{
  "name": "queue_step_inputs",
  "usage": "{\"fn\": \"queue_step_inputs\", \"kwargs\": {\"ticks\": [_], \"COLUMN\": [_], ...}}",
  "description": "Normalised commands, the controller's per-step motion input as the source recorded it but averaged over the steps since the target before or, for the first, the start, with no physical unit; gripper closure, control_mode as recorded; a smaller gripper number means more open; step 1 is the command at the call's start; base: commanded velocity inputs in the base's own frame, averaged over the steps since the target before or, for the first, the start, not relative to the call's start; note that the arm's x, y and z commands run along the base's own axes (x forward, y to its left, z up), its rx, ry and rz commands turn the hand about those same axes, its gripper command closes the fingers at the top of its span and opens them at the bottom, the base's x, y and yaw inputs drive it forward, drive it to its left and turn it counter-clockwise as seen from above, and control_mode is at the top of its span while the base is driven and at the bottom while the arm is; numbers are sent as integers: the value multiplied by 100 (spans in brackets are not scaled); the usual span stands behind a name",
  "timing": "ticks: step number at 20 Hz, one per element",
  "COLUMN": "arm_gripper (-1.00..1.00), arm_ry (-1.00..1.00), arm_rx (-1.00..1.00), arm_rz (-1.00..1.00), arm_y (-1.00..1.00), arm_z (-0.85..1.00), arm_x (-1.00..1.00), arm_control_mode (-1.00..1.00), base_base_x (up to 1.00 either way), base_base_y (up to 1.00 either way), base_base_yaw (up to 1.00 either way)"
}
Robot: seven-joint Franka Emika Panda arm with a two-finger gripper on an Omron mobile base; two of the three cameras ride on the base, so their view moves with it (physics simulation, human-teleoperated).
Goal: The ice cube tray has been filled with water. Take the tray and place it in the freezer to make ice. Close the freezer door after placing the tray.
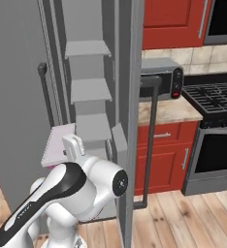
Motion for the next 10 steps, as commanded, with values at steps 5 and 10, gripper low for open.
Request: {"fn": "queue_step_inputs", "kwargs": {"ticks": [5,10], "arm_gripper": [100,100], "arm_ry": [0,0], "arm_rx": [0,0], "arm_rz": [0,0], "arm_y": [0,0], "arm_z": [0,0], "arm_x": [0,0], "arm_control_mode": [100,100], "base_base_x": [43,40], "base_base_y": [28,20], "base_base_yaw": [-13,-12]}}
